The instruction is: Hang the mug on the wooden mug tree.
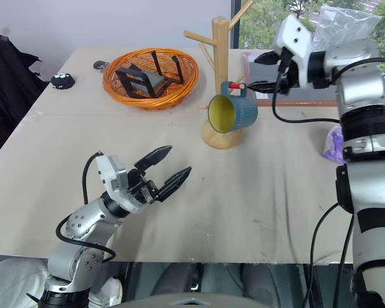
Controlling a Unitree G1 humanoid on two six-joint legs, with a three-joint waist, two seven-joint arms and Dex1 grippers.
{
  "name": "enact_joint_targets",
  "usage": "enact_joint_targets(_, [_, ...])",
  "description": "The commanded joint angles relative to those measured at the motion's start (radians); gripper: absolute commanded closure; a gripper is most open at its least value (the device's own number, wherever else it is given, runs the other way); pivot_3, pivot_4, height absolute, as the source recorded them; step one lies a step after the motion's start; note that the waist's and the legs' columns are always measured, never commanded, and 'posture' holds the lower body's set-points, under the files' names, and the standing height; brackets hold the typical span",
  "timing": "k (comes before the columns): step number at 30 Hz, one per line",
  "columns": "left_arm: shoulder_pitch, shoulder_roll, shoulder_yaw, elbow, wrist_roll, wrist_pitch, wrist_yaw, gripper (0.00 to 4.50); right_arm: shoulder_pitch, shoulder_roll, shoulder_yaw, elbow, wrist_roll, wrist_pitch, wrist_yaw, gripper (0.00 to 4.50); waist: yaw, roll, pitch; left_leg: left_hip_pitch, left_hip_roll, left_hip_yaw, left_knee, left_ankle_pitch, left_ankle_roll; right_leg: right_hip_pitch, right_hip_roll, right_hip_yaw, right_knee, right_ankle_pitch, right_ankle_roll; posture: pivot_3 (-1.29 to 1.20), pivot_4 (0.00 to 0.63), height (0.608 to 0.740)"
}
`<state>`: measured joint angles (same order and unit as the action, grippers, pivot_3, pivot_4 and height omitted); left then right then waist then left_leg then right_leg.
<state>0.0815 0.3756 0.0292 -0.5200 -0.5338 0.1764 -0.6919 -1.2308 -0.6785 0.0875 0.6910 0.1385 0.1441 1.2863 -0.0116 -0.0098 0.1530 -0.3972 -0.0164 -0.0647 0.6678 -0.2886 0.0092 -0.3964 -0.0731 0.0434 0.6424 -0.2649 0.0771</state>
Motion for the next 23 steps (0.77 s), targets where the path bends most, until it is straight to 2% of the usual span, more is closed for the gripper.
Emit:
enact_joint_targets(1, [0.019, 0.033, 0.005, -0.041, 0.001, 0.041, 0.018, 0.33, 0.144, -0.095, -0.133, -0.199, 0.131, 0.163, 0.027, 1.26, 0.003, -0.001, 0.0, 0.0, 0.0, -0.001, 0.0, 0.0, 0.0, 0.0, 0.0, -0.001, 0.0, 0.0, 0.0, 0.0, 0.15, 0.74])
enact_joint_targets(3, [0.038, 0.077, -0.004, -0.048, 0.053, 0.101, 0.053, 0.33, 0.321, -0.152, -0.207, -0.356, 0.204, 0.286, 0.022, 1.26, 0.006, -0.001, -0.001, -0.001, 0.0, -0.002, 0.0, 0.0, 0.0, 0.001, 0.0, -0.001, 0.0, 0.0, 0.0, 0.0, 0.15, 0.74])
enact_joint_targets(5, [0.057, 0.103, -0.004, -0.068, 0.051, 0.154, 0.077, 0.33, 0.527, -0.158, -0.304, -0.541, 0.278, 0.376, -0.042, 1.26, 0.01, -0.001, -0.001, -0.001, 0.0, -0.002, -0.001, 0.0, 0.0, 0.001, 0.0, -0.001, 0.0, 0.0, 0.0, 0.0, 0.15, 0.74])
enact_joint_targets(7, [0.07, 0.131, -0.011, -0.084, 0.05, 0.209, 0.091, 0.33, 0.757, -0.091, -0.402, -0.729, 0.33, 0.406, -0.149, 1.26, 0.009, -0.001, -0.001, -0.001, 0.0, -0.001, 0.0, 0.0, 0.001, 0.0, -0.001, 0.0, 0.0, 0.0, 0.0, 0.0, 0.15, 0.74])
enact_joint_targets(9, [0.082, 0.156, -0.016, -0.09, 0.049, 0.255, 0.092, 0.33, 0.936, -0.005, -0.449, -0.855, 0.335, 0.346, -0.23, 1.26, 0.002, 0.0, -0.001, -0.001, 0.002, -0.001, 0.0, 0.0, 0.001, 0.0, 0.001, 0.0, 0.001, 0.0, 0.0, 0.0, 0.15, 0.74])
enact_joint_targets(13, [0.117, 0.195, -0.028, -0.089, 0.069, 0.268, 0.07, 0.33, 1.212, 0.176, -0.493, -1.011, 0.37, 0.231, -0.335, 1.26, -0.006, 0.001, -0.002, 0.005, 0.001, 0.002, 0.0, -0.003, 0.005, 0.003, 0.002, 0.002, 0.005, 0.0, 0.0, 0.0, 0.15, 0.74])
enact_joint_targets(15, [0.152, 0.208, -0.031, -0.074, 0.087, 0.255, 0.059, 0.33, 1.369, 0.226, -0.474, -1.072, 0.383, 0.223, -0.341, 0.71, -0.002, 0.0, -0.002, 0.009, 0.001, 0.003, 0.0, -0.003, 0.005, 0.007, 0.001, 0.004, 0.005, 0.0, 0.001, 0.0, 0.15, 0.74])
enact_joint_targets(17, [0.176, 0.214, -0.034, -0.065, 0.094, 0.242, 0.046, 0.33, 1.455, 0.266, -0.468, -1.101, 0.38, 0.212, -0.383, 0.11, 0.0, 0.0, -0.002, 0.018, 0.002, 0.0, -0.002, -0.003, 0.005, 0.018, 0.002, 0.001, -0.001, -0.001, 0.0, 0.0, 0.15, 0.74])
enact_joint_targets(23, [0.197, 0.209, -0.032, -0.023, 0.138, 0.185, 0.029, 0.33, 1.542, 0.304, -0.427, -1.086, 0.306, 0.049, -0.418, 0.11, -0.003, -0.001, -0.002, 0.02, 0.002, 0.001, -0.001, -0.003, 0.005, 0.019, 0.002, 0.002, 0.0, 0.0, 0.0, 0.0, 0.15, 0.74])
